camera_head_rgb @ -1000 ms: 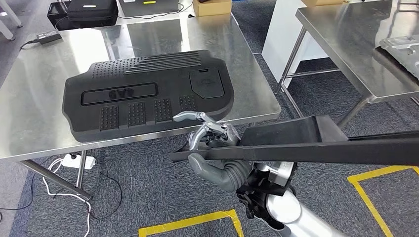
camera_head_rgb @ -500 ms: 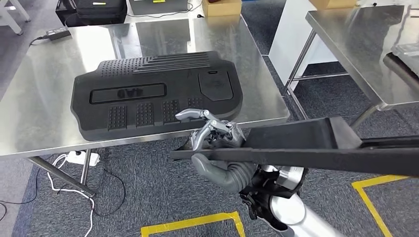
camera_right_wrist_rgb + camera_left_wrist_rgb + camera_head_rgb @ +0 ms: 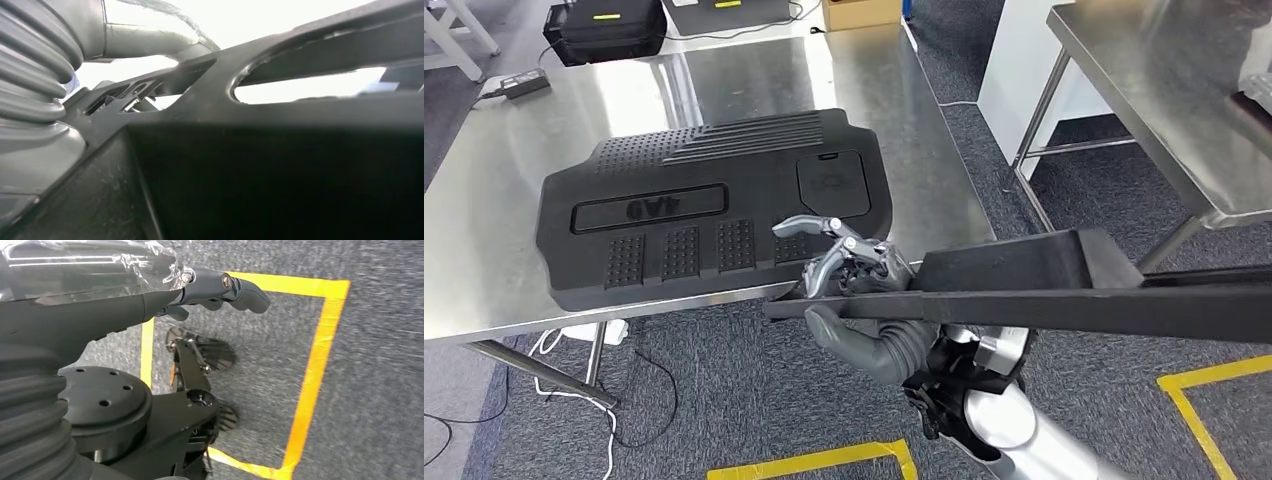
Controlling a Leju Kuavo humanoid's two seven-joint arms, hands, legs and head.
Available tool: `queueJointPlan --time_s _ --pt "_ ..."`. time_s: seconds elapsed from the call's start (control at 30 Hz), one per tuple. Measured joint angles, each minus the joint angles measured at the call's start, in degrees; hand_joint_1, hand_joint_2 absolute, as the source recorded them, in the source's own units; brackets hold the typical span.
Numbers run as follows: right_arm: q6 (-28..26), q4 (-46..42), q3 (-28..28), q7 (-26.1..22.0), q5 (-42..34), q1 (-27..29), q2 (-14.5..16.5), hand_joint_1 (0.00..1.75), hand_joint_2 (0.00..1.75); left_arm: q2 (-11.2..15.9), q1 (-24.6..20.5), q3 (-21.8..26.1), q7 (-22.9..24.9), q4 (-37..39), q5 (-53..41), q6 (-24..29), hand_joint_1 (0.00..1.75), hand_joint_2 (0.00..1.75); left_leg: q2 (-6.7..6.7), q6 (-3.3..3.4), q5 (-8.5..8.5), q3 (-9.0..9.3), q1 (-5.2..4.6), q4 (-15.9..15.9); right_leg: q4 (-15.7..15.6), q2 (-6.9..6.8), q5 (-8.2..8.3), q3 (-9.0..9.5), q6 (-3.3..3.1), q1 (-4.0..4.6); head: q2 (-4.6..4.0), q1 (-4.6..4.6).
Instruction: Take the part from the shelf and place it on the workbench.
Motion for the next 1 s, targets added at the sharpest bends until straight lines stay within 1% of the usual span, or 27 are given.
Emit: queueJointPlan --time_s 0.07,0.1,0.13,0.17,0.2,0.23,0.27,0.3,0.37,0.4,0.43,0.47,0.5,0.57,0.6,0.63,0.67,0.7,0.73,0.77,0.8,0.83,0.87,0.9,0.93,0.97,1.0 --pt "0.0 0.2 0.0 0.0 0.0 -0.1 0.0 1.75 1.75 0.0 0.1 0.0 0.1 0.1 0.0 0.0 0.0 1.75 0.12 0.17 -1.59 -5.59 -0.27 8.2 0.0 -0.16 -0.92 1.12 -0.47 0.38 0.0 -0.68" --pt "0.1 0.4 0.0 0.0 0.0 -0.1 0.0 1.75 1.75 0.0 0.2 0.0 0.1 0.2 0.0 0.0 0.0 1.75 0.12 0.39 -1.37 -7.99 -0.46 10.8 0.0 -0.15 -1.45 1.78 -0.61 0.61 0.0 -0.94" --pt "0.1 0.5 0.0 0.0 0.0 -0.1 0.0 1.75 1.75 0.0 0.4 0.0 0.2 0.2 0.0 0.0 0.0 1.75 0.12 0.78 0.11 -9.54 -0.73 11.4 -0.1 -0.11 -2.06 2.61 -0.75 0.87 0.01 -1.19" --pt "0.1 0.6 0.1 0.0 0.0 -0.1 0.1 1.75 1.75 0.0 0.5 0.0 0.2 0.3 0.0 -0.1 0.0 1.75 0.11 1.38 2.83 -10.03 -1.08 9.7 -0.1 -0.07 -2.74 3.58 -0.89 1.14 0.01 -1.51" --pt "0.1 0.6 0.1 0.0 0.0 -0.1 0.1 1.75 1.75 0.0 0.6 0.0 0.3 0.3 0.0 -0.1 0.0 1.75 0.11 2.17 6.01 -9.81 -1.53 6.5 -0.1 -0.05 -3.46 4.63 -1.0 1.42 0.01 -1.8" --pt "0.2 0.7 0.1 0.0 0.0 -0.2 0.1 1.75 1.75 0.1 0.6 0.0 0.3 0.4 0.0 -0.1 0.0 1.75 0.14 3.04 8.51 -9.23 -1.92 3.8 -0.3 -0.09 -4.13 5.6 -1.04 1.62 0.01 -1.91" --pt "0.2 0.8 0.1 0.0 0.0 -0.2 0.2 1.75 1.75 0.1 0.6 0.0 0.4 0.6 0.1 -0.1 0.0 1.75 0.19 3.8 10.1 -8.5 -2.36 1.4 -0.6 -0.09 -4.63 6.36 -0.94 1.69 0.01 -1.88" --pt "0.2 0.9 0.2 0.0 0.0 -0.3 0.2 1.75 1.75 0.1 0.6 0.0 0.5 0.7 0.2 -0.1 0.0 1.75 0.25 4.41 10.46 -7.87 -2.68 0.0 -0.9 -0.12 -4.92 6.84 -0.73 1.6 0.0 -1.87" --pt "0.3 1.0 0.3 -0.1 0.0 -0.4 0.3 1.75 1.75 0.2 0.4 0.0 0.6 0.8 0.3 0.0 0.0 1.75 0.36 5.16 9.82 -6.53 -3.1 -2.1 -1.5 -0.2 -4.64 7.43 -0.1 1.3 0.0 -2.04" --pt "0.3 1.0 0.4 -0.1 -0.1 -0.5 0.3 1.75 1.75 0.1 0.4 0.0 0.6 0.9 0.4 0.0 0.0 1.75 0.42 5.36 9.49 -5.56 -2.92 -3.5 -1.4 -0.27 -4.44 7.55 0.19 1.3 0.0 -2.22" --pt "0.3 1.0 0.5 -0.1 -0.1 -0.7 0.4 1.75 1.75 0.1 0.3 0.0 0.6 0.9 0.5 0.1 0.0 1.75 0.39 5.47 9.34 -4.49 -2.68 -5.0 -0.7 -0.26 -4.26 7.41 0.48 1.39 0.0 -2.18" --pt "0.3 1.1 0.5 -0.2 -0.1 -0.9 0.4 1.75 1.75 0.1 0.3 0.0 0.7 1.0 0.5 0.3 0.0 1.75 0.37 5.53 9.23 -3.41 -2.36 -6.2 0.9 -0.18 -4.51 6.66 0.75 1.45 0.0 -1.94" --pt "0.4 1.1 0.6 -0.2 -0.1 -1.1 0.4 1.75 1.75 0.1 0.3 0.0 0.7 1.0 0.6 0.4 0.0 1.75 0.32 5.51 9.21 -2.55 -2.07 -7.0 3.2 -0.07 -5.15 5.34 1.01 1.46 0.01 -1.7" --pt "0.4 1.3 0.6 -0.2 -0.1 -1.2 0.4 1.75 1.75 0.1 0.3 0.0 0.7 1.0 0.6 0.6 0.0 1.75 0.23 5.41 8.79 -1.61 -1.8 -7.5 9.4 0.09 -7.38 0.76 1.69 1.04 0.01 -1.12" --pt "0.4 1.5 0.7 -0.2 -0.2 -1.2 0.4 1.75 1.75 0.1 0.3 0.0 0.7 1.0 0.6 0.7 0.0 1.75 0.21 5.22 8.43 -1.27 -1.63 -7.5 11.8 0.1 -8.32 -1.52 2.11 0.77 0.01 -0.95" --pt "0.4 1.6 0.7 -0.2 -0.2 -1.1 0.4 1.75 1.75 0.1 0.3 0.0 0.7 1.0 0.6 0.7 0.0 1.75 0.18 4.91 7.94 -0.84 -1.36 -7.4 13.1 0.09 -8.55 -3.46 2.58 0.46 0.01 -0.74" --pt "0.4 1.7 0.7 -0.2 -0.2 -1.1 0.4 1.75 1.75 0.1 0.3 0.0 0.7 1.0 0.6 0.8 0.0 1.75 0.15 4.51 7.39 -0.37 -1.02 -7.2 12.5 0.07 -7.54 -4.36 3.04 0.15 0.01 -0.56" --pt "0.4 1.8 0.7 -0.2 -0.3 -1.2 0.4 1.75 1.75 0.1 0.3 0.0 0.7 1.0 0.6 0.8 0.0 1.75 0.12 4.05 6.76 0.14 -0.63 -7.0 10.2 0.04 -5.33 -4.4 3.44 -0.18 0.01 -0.37" --pt "0.4 2.0 0.8 -0.2 -0.4 -1.3 0.4 1.75 1.75 0.1 0.3 0.0 0.7 1.0 0.6 0.9 0.0 1.75 0.1 3.45 5.95 0.63 -0.23 -6.5 6.7 -0.04 -2.15 -3.88 3.85 -0.57 0.01 -0.09" --pt "0.4 2.2 0.8 -0.3 -0.5 -1.5 0.4 1.75 1.75 0.1 0.3 0.0 0.8 1.1 0.6 1.0 0.0 1.75 0.09 2.8 5.18 0.98 0.02 -6.0 3.9 -0.07 0.21 -3.46 4.08 -0.71 0.01 0.26" --pt "0.4 2.5 0.9 -0.3 -0.7 -1.7 0.4 1.75 1.75 0.1 0.2 0.0 0.9 1.2 0.6 1.1 0.0 1.75 0.07 2.19 4.53 0.96 0.15 -5.4 1.9 -0.11 1.56 -3.22 3.88 -0.72 0.0 0.71" --pt "0.4 2.7 1.0 -0.3 -0.9 -2.0 0.5 1.75 1.75 0.1 0.2 0.0 1.0 1.3 0.5 1.1 0.0 1.75 0.09 1.58 3.95 0.83 0.14 -4.8 1.2 -0.11 2.23 -3.42 3.32 -0.67 0.0 0.91" --pt "0.4 3.0 1.1 -0.4 -1.0 -2.2 0.6 1.75 1.75 0.2 0.2 0.0 1.1 1.3 0.4 1.1 0.0 1.75 0.1 1.16 3.63 0.69 0.05 -4.4 1.8 -0.07 1.8 -3.85 2.53 -0.47 0.01 0.87" --pt "0.3 3.2 1.2 -0.4 -1.0 -2.7 0.8 1.75 1.75 0.2 0.2 0.0 1.1 1.3 0.2 1.0 0.0 1.75 0.12 0.84 3.39 0.61 0.02 -4.2 1.9 -0.06 1.77 -3.95 1.69 -0.46 0.01 0.71" --pt "0.3 3.5 1.3 -0.4 -1.0 -3.3 1.2 1.75 1.75 0.1 0.2 0.0 1.1 1.3 0.0 0.8 0.0 1.75 0.16 0.55 3.1 0.77 0.03 -4.0 2.1 -0.03 1.94 -3.93 1.16 -0.52 0.01 0.33" --pt "0.3 4.0 1.4 -0.4 -0.9 -4.2 1.6 1.75 1.75 0.1 0.1 -0.1 1.1 1.3 -0.1 0.6 0.0 1.75 0.18 0.39 2.66 0.62 0.07 -3.3 1.9 -0.03 1.82 -3.7 0.89 -0.54 0.01 0.0" --pt "0.3 4.7 1.5 -0.3 -0.6 -5.3 2.2 1.75 1.75 0.1 0.1 -0.1 1.0 1.3 -0.3 0.5 0.0 1.75 0.2 0.23 1.84 -0.07 0.1 -1.6 1.8 -0.02 1.8 -3.45 0.71 -0.58 0.01 -0.29"
